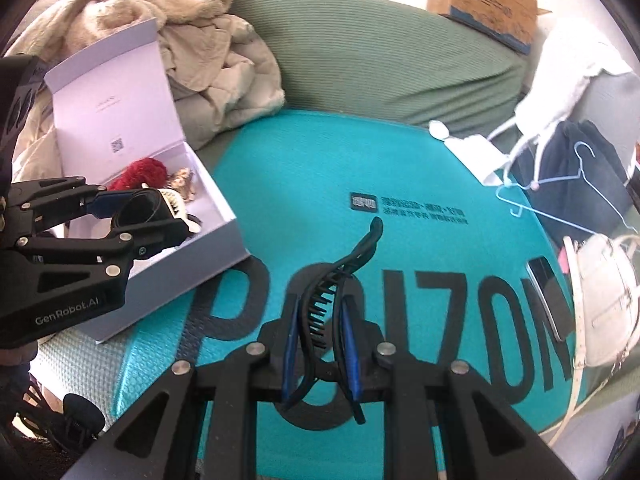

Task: Organize objects
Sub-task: 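Lift and carry the hair tie with the left tool while the right tool carries the headband to the box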

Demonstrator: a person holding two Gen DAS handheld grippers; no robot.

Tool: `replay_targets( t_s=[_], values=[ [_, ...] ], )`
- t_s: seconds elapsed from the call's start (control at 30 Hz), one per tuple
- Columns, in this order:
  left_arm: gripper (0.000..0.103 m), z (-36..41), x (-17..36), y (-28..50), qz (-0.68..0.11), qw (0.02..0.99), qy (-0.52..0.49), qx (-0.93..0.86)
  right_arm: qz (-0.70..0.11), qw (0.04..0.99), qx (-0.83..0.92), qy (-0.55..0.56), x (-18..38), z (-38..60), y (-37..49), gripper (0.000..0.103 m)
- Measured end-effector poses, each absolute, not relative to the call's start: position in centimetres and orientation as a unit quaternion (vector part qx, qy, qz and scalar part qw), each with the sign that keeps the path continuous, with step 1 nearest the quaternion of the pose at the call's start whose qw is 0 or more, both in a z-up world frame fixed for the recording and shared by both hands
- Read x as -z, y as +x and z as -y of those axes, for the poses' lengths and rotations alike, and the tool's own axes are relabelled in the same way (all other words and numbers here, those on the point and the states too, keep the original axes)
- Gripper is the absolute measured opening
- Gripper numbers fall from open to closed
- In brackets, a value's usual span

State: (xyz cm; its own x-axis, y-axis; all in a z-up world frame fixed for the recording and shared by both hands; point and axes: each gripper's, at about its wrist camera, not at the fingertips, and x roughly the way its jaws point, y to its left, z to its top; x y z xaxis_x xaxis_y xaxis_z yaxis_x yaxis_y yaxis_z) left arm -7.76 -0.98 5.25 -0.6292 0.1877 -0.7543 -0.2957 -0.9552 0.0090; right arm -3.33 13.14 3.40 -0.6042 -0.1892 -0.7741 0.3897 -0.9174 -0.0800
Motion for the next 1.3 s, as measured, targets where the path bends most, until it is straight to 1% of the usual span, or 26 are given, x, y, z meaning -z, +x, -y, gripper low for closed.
replay_targets(
  t_s=[0.27,0.73,1.0,1.3],
  values=[
    [0.037,6.3,-5.1,-5.5,-0.046,0.089,-0.418,-0.903,-0.15,0.216,0.878,0.399,-4.0,-8.3,-2.5,0.02],
    [0.037,12.3,-5.6,-2.4,-0.03,0.028,-0.423,-0.905,-0.175,0.3,0.853,0.39,-3.8,-1.4,-0.8,0.02],
    [0.037,14.7,-6.2,-2.8,-0.024,0.009,-0.424,-0.905,-0.184,0.331,0.84,0.389,-3.8,1.2,-1.1,0.02],
    [0.037,16.5,-6.5,-5.1,-0.015,0.004,-0.423,-0.906,-0.189,0.35,0.833,0.386,-4.0,3.3,-2.8,0.02]
  ],
)
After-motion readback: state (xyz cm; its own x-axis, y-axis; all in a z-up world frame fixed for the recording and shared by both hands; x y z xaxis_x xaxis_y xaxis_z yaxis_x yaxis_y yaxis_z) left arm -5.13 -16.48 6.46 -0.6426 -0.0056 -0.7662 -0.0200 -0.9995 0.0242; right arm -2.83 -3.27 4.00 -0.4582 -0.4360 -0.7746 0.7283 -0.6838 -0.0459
